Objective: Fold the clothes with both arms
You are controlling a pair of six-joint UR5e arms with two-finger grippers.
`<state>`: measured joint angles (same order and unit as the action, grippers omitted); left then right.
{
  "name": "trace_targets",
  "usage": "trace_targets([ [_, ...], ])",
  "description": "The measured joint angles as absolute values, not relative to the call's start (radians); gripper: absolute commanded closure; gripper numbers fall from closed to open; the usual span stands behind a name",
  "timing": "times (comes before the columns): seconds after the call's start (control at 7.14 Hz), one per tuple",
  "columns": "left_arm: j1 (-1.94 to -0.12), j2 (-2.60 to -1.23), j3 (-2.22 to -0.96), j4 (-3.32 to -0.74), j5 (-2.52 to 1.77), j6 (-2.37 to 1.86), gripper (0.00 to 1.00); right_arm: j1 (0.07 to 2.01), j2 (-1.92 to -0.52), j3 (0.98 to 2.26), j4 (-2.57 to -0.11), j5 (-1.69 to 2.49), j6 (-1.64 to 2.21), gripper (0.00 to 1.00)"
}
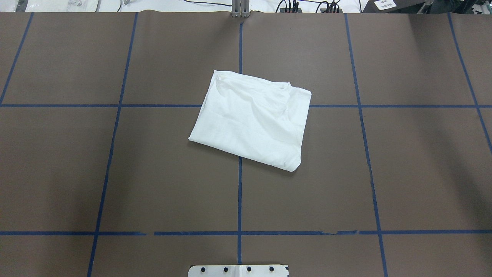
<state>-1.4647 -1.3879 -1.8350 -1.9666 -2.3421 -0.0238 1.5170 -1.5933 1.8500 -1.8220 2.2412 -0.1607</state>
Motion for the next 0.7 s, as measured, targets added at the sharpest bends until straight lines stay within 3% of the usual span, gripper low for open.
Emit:
trace_targets([
  [0.28,-1.527,-1.299,-1.827,-1.969,-2.382,-0.02,0.0,1.576,-1.728,1.851,-1.779,2.255,-0.184,0.0],
  [0.7,-1.551,-1.264,-1.828,-1.86,-2.389,-0.018,0.0,1.59,-1.788,1.857,-1.741,2.275,-0.176,0.0],
])
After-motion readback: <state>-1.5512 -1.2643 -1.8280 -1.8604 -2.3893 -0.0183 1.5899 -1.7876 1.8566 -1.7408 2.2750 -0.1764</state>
